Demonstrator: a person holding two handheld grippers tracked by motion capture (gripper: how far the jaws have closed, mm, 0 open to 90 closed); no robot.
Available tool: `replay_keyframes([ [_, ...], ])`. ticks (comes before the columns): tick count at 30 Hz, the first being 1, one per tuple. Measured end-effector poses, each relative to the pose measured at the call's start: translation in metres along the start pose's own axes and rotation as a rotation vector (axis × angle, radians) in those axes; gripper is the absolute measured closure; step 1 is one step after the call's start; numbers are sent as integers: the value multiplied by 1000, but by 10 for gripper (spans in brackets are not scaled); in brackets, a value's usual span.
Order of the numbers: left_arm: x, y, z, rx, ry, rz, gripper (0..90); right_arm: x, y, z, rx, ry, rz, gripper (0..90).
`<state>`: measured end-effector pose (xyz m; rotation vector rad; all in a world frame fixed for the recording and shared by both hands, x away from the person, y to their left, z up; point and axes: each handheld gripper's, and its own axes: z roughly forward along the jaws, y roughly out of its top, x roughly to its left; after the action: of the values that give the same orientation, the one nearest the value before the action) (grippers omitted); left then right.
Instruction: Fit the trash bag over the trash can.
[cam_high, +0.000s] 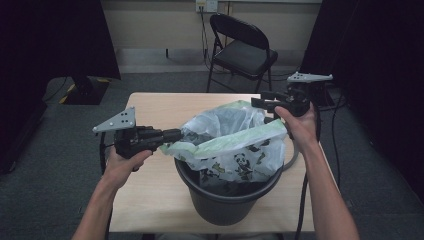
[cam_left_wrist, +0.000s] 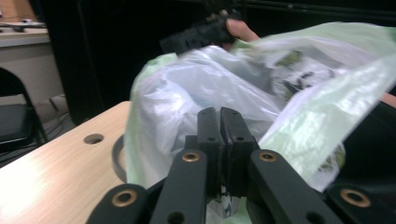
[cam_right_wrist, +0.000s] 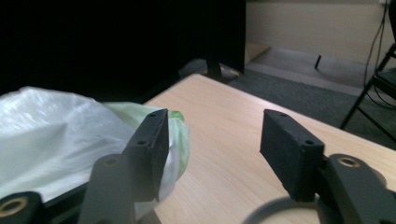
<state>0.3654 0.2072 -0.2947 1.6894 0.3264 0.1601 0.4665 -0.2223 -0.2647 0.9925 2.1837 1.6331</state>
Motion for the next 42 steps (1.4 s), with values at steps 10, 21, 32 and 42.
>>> replay_keyframes([
  [10,-12,4,-5,27,-124,37,783,16,5,-10,-32,66,-35,394],
  [21,23,23,23,-13,69,-27,507,26,4,4,45,183,-97,862],
  [32,35,10,28,17,62,-84,853,17,4,21,105,90,-96,900],
  [42,10,-9,-5,26,58,-41,880,29,12,5,28,77,-99,444],
])
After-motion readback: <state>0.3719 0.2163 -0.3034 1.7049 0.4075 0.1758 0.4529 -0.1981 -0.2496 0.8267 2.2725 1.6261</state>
